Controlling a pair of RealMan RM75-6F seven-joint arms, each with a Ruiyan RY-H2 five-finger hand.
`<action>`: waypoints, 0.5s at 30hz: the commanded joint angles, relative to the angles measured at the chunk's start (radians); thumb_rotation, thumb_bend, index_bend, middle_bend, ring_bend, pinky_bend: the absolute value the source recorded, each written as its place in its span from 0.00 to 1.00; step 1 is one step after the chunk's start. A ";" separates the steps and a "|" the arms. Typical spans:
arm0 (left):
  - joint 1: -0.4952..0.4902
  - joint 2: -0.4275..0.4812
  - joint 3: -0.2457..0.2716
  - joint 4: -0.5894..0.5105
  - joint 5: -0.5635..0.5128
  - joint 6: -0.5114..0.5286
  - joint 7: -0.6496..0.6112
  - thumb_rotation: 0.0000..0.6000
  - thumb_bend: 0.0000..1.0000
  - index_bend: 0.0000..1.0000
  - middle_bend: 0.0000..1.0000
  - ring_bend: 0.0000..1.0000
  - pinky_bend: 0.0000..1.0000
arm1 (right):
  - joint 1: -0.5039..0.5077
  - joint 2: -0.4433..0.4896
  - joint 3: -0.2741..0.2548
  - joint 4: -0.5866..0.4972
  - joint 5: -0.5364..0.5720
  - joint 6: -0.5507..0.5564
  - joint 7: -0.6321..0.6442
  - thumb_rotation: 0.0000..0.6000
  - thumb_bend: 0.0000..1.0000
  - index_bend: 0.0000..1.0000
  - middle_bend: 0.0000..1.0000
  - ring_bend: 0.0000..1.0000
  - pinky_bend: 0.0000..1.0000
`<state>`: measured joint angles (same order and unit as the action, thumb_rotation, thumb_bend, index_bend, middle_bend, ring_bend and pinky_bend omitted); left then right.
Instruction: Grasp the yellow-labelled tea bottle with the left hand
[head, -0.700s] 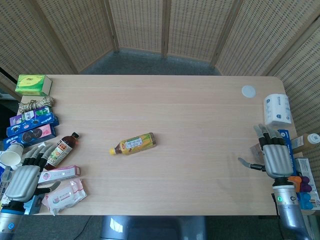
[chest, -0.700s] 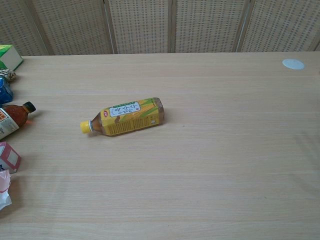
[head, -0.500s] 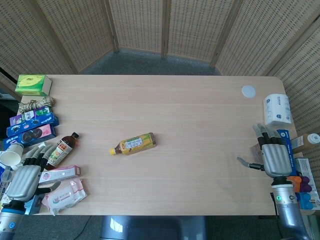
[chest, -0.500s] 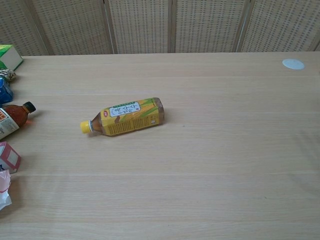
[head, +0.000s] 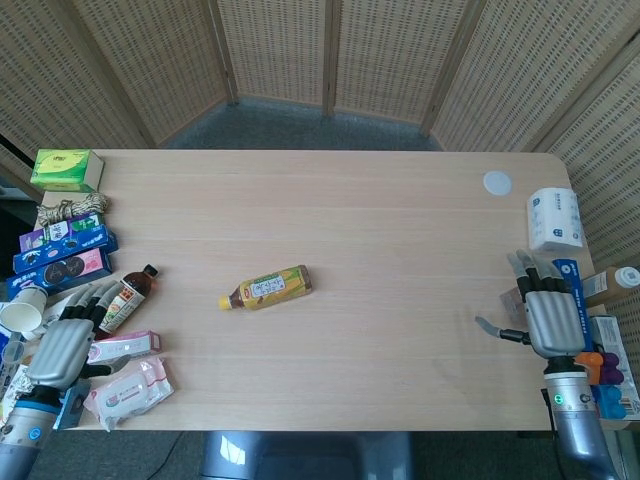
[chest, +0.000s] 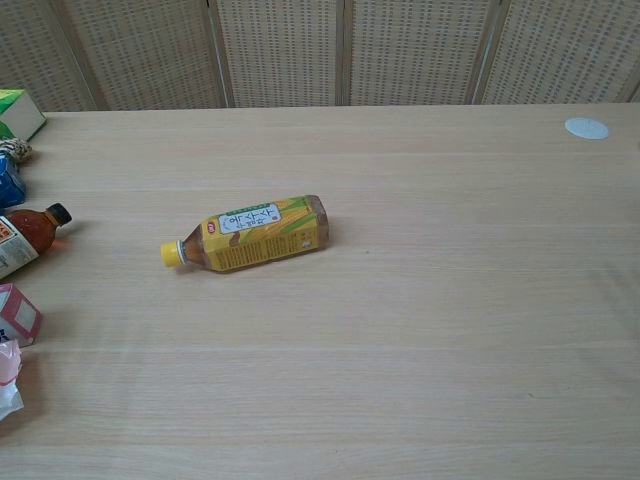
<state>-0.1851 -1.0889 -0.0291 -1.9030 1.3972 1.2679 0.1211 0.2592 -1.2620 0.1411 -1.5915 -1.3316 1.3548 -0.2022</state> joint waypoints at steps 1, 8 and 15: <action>-0.055 -0.020 -0.040 0.001 -0.064 -0.066 0.002 1.00 0.23 0.00 0.00 0.00 0.00 | 0.002 -0.005 0.001 0.003 0.006 -0.007 -0.002 0.44 0.08 0.00 0.01 0.00 0.00; -0.175 -0.128 -0.114 0.055 -0.194 -0.163 0.104 1.00 0.23 0.00 0.00 0.00 0.00 | 0.012 -0.021 0.001 0.015 0.013 -0.026 -0.007 0.45 0.08 0.00 0.01 0.00 0.00; -0.299 -0.277 -0.176 0.142 -0.330 -0.246 0.169 1.00 0.23 0.00 0.00 0.00 0.00 | 0.011 -0.034 -0.002 0.023 0.017 -0.031 -0.001 0.44 0.08 0.00 0.01 0.00 0.00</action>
<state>-0.4455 -1.3235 -0.1815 -1.7959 1.1053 1.0495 0.2640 0.2699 -1.2955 0.1396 -1.5690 -1.3150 1.3236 -0.2031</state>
